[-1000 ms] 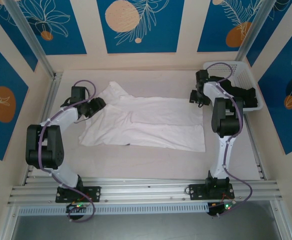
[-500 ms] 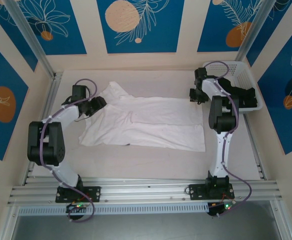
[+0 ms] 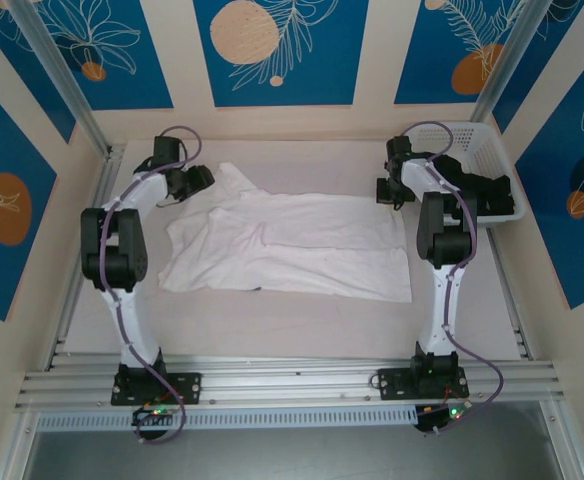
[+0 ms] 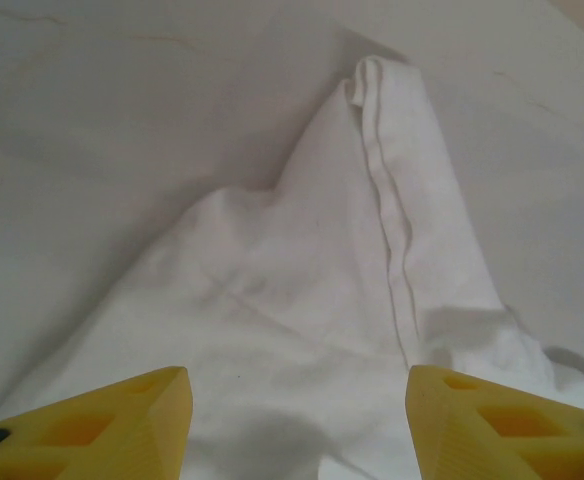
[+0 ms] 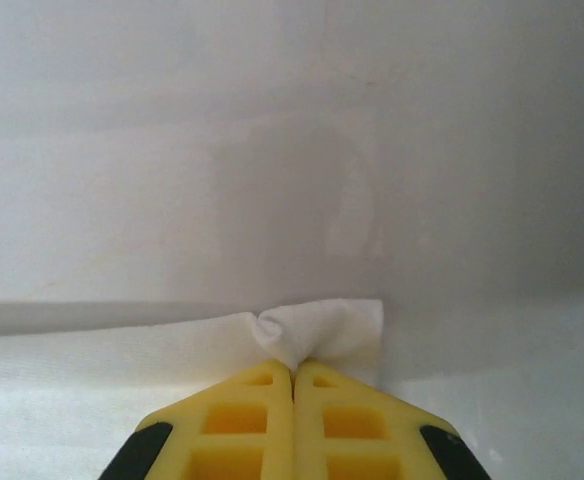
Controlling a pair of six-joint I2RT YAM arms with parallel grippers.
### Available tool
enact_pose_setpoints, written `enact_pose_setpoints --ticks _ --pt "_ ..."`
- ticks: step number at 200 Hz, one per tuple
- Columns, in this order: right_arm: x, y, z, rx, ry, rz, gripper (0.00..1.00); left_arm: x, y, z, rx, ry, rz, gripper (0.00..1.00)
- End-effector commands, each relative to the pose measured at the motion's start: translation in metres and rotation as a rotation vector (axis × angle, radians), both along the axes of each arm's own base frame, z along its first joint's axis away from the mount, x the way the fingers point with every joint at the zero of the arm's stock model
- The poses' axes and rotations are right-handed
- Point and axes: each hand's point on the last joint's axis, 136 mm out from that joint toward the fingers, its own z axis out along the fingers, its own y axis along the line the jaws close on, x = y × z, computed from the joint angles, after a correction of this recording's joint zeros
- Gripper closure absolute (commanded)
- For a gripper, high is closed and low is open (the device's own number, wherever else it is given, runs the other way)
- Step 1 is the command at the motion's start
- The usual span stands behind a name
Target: Fold the inside-out t-shirt
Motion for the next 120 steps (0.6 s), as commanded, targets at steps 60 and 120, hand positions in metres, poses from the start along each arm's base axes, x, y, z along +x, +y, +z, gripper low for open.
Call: enact_pose_setpoints --ticks 60,120 --pt "-0.001 0.013 0.012 0.01 -0.03 0.057 0.96 0.068 -0.028 -0.027 0.13 0.038 -0.181 0.44" --pt "-0.002 0.021 0.013 0.009 -0.034 0.09 0.96 0.106 -0.046 -0.04 0.089 -0.039 -0.195 0.49"
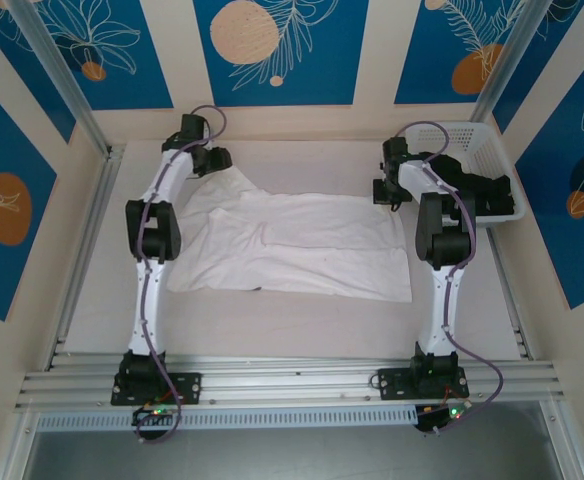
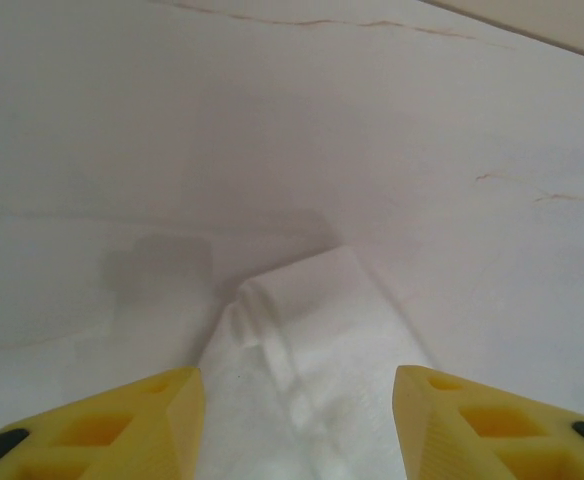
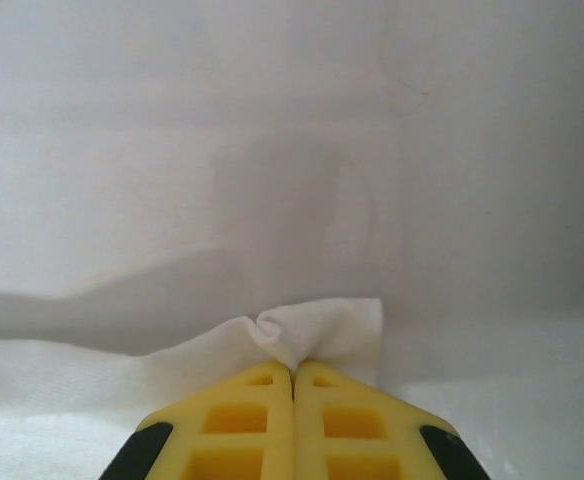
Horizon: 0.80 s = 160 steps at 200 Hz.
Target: Fold the inside-out t-shirt
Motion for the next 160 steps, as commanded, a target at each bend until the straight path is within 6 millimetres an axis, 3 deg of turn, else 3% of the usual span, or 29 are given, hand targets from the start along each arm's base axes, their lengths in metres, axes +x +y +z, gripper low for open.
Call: enact_pose_setpoints --ticks 1,65,135,160 --pt "-0.003 0.01 0.013 0.016 -0.014 0.042 0.96 0.005 -0.004 -0.008 -0.015 0.001 -0.018 0.49" --pt "-0.007 0.014 0.007 0.028 -0.005 0.048 0.96 0.022 -0.007 -0.007 -0.041 -0.06 -0.016 0.57" --pt "-0.006 0.015 0.007 0.029 -0.004 0.052 0.96 0.028 -0.005 -0.003 -0.046 -0.091 -0.011 0.81" --pt "-0.007 0.015 0.007 0.027 -0.004 0.051 0.96 0.031 -0.002 -0.001 -0.054 -0.102 -0.006 0.93"
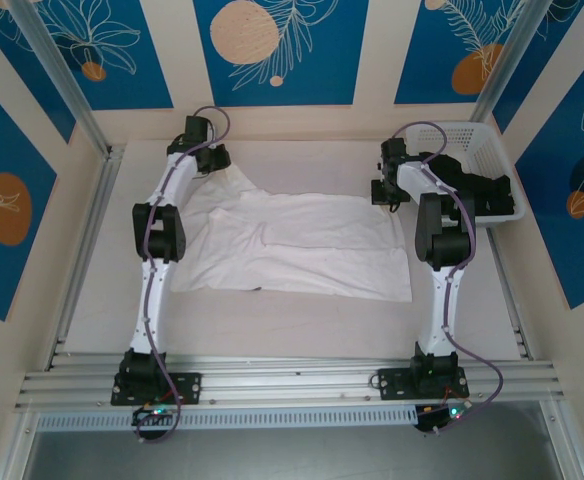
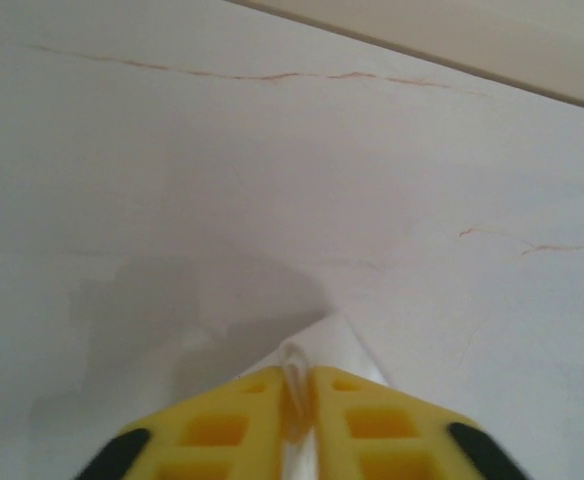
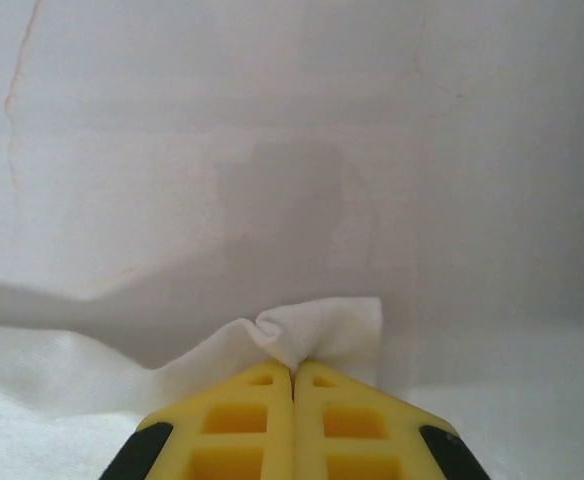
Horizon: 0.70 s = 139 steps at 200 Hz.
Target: Fold the inside-out t-shirt
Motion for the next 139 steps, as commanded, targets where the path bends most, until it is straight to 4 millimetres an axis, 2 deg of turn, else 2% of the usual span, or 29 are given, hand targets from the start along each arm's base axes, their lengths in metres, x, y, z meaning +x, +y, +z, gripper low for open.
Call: enact_pose_setpoints --ticks 1,11,33,50,67,68,74,76,78,80,81,84,86,88,90,92,94,95,98,100,102,103,106,111,139 --pt "-0.006 0.009 0.008 0.018 0.006 0.033 0.96 0.009 0.006 0.005 -0.018 -0.036 0.003 0.94" --pt "-0.006 0.009 0.008 0.015 0.003 0.033 0.97 0.01 0.007 0.006 -0.02 -0.039 0.004 1.0" --pt "-0.004 0.007 0.014 0.01 -0.011 0.028 0.97 0.01 0.009 0.016 -0.022 -0.048 0.01 1.0" --pt "-0.002 0.007 0.025 0.01 -0.037 0.027 0.97 0.006 0.009 0.036 -0.043 -0.052 0.014 1.0" --pt "-0.001 0.007 0.04 0.015 -0.078 0.027 0.97 -0.004 0.006 0.065 -0.076 -0.055 0.016 1.0" --pt "-0.001 0.008 0.042 0.016 -0.082 0.029 0.97 -0.006 0.006 0.071 -0.078 -0.062 0.015 1.0" --pt "-0.001 0.009 0.046 0.018 -0.096 0.034 0.97 -0.011 0.005 0.076 -0.089 -0.054 0.02 1.0" --pt "-0.002 0.009 0.048 0.017 -0.101 0.035 0.97 -0.013 0.006 0.086 -0.092 -0.064 0.021 1.0" --pt "-0.002 0.009 0.05 0.018 -0.107 0.036 0.97 -0.015 0.005 0.083 -0.097 -0.053 0.024 1.0" --pt "-0.002 0.01 0.052 0.019 -0.113 0.037 0.97 -0.018 0.006 0.093 -0.1 -0.064 0.024 1.0" --pt "-0.002 0.01 0.053 0.018 -0.115 0.037 0.97 -0.019 0.005 0.088 -0.103 -0.053 0.028 1.0" --pt "-0.003 0.01 0.056 0.018 -0.122 0.039 0.97 -0.023 0.006 0.099 -0.107 -0.064 0.029 1.0" --pt "-0.004 0.011 0.058 0.018 -0.128 0.04 0.97 -0.025 0.006 0.095 -0.111 -0.054 0.036 1.0" --pt "-0.005 0.011 0.059 0.017 -0.132 0.043 0.97 -0.028 0.007 0.106 -0.114 -0.068 0.036 1.0" --pt "-0.005 0.011 0.062 0.018 -0.138 0.043 0.97 -0.03 0.006 0.102 -0.12 -0.058 0.039 1.0" --pt "-0.006 0.011 0.063 0.017 -0.143 0.044 0.97 -0.034 0.006 0.112 -0.124 -0.071 0.038 1.0" --pt "-0.007 0.012 0.065 0.015 -0.149 0.046 0.97 -0.036 0.005 0.109 -0.128 -0.061 0.04 1.0" --pt "-0.007 0.012 0.066 0.014 -0.153 0.047 0.97 -0.038 0.005 0.118 -0.13 -0.075 0.039 1.0" --pt "-0.008 0.012 0.069 0.012 -0.16 0.051 0.97 -0.042 0.006 0.114 -0.134 -0.059 0.044 1.0" --pt "-0.009 0.012 0.07 0.009 -0.164 0.052 0.97 -0.046 0.006 0.124 -0.137 -0.072 0.045 1.0" --pt "-0.01 0.012 0.073 0.006 -0.172 0.054 0.97 -0.049 0.006 0.121 -0.139 -0.063 0.05 1.0" --pt "-0.01 0.012 0.074 0.005 -0.174 0.055 0.97 -0.051 0.007 0.13 -0.14 -0.078 0.049 1.0" --pt "-0.012 0.012 0.077 -0.001 -0.182 0.057 0.97 -0.055 0.007 0.127 -0.142 -0.065 0.054 1.0" --pt "-0.015 0.011 0.081 -0.01 -0.193 0.058 0.97 -0.064 0.007 0.141 -0.148 -0.077 0.054 1.0" --pt "-0.037 0.007 0.1 -0.029 -0.235 0.042 0.99 -0.115 0.009 0.167 -0.209 -0.064 0.083 1.0"
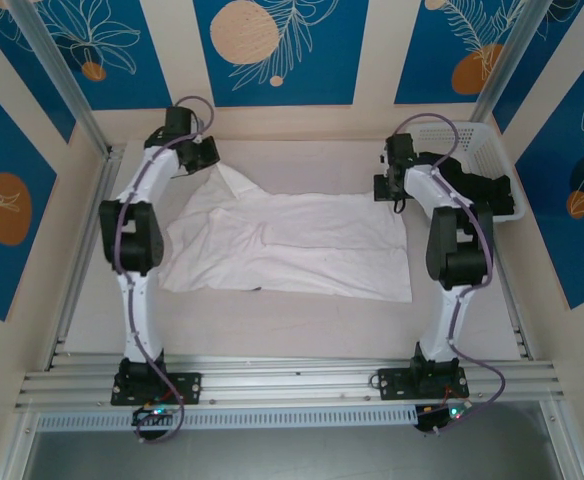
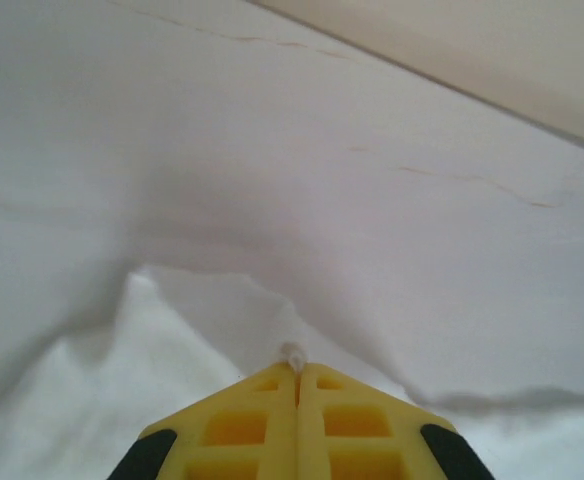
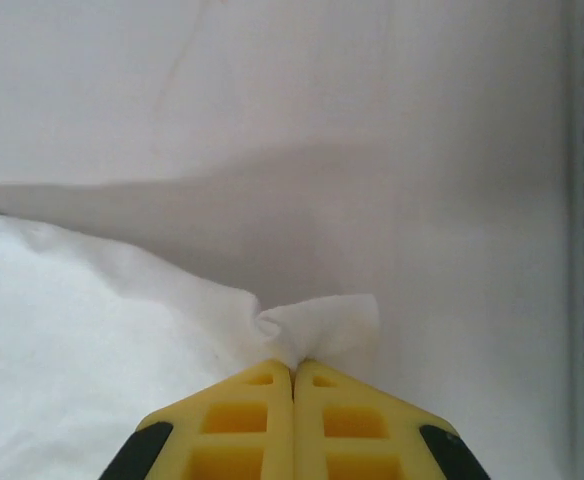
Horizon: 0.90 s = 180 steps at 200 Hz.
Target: Fold the inside-out t-shirt
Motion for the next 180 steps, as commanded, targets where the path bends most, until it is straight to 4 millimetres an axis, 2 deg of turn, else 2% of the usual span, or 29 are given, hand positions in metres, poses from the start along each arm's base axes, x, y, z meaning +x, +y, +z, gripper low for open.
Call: enact_pose_setpoints --ticks 1,36,61,85,109,139,180 --pt "-0.013 -0.001 0.028 -0.023 -0.081 0.006 0.99 -0.034 0.001 0.061 -0.095 -0.08 0.03 1.0" --pt "-0.05 -0.011 0.038 -0.036 -0.103 -0.051 1.0 -0.101 0.007 0.075 -0.215 -0.037 0.065 1.0" --pt "-0.076 -0.02 0.037 -0.053 -0.088 -0.093 1.0 -0.146 0.029 0.079 -0.237 0.015 0.098 1.0" --pt "-0.096 -0.023 0.03 -0.046 -0.061 -0.123 1.0 -0.182 0.043 0.073 -0.217 0.072 0.107 1.0" --pt "-0.111 -0.025 0.021 -0.046 -0.027 -0.143 1.0 -0.207 0.049 0.062 -0.209 0.11 0.11 1.0" --pt "-0.131 -0.023 0.014 -0.018 0.02 -0.182 1.0 -0.227 0.043 0.039 -0.235 0.178 0.093 1.0" --pt "-0.171 -0.017 0.0 0.062 0.103 -0.259 0.97 -0.256 0.043 0.002 -0.212 0.275 0.079 1.0"
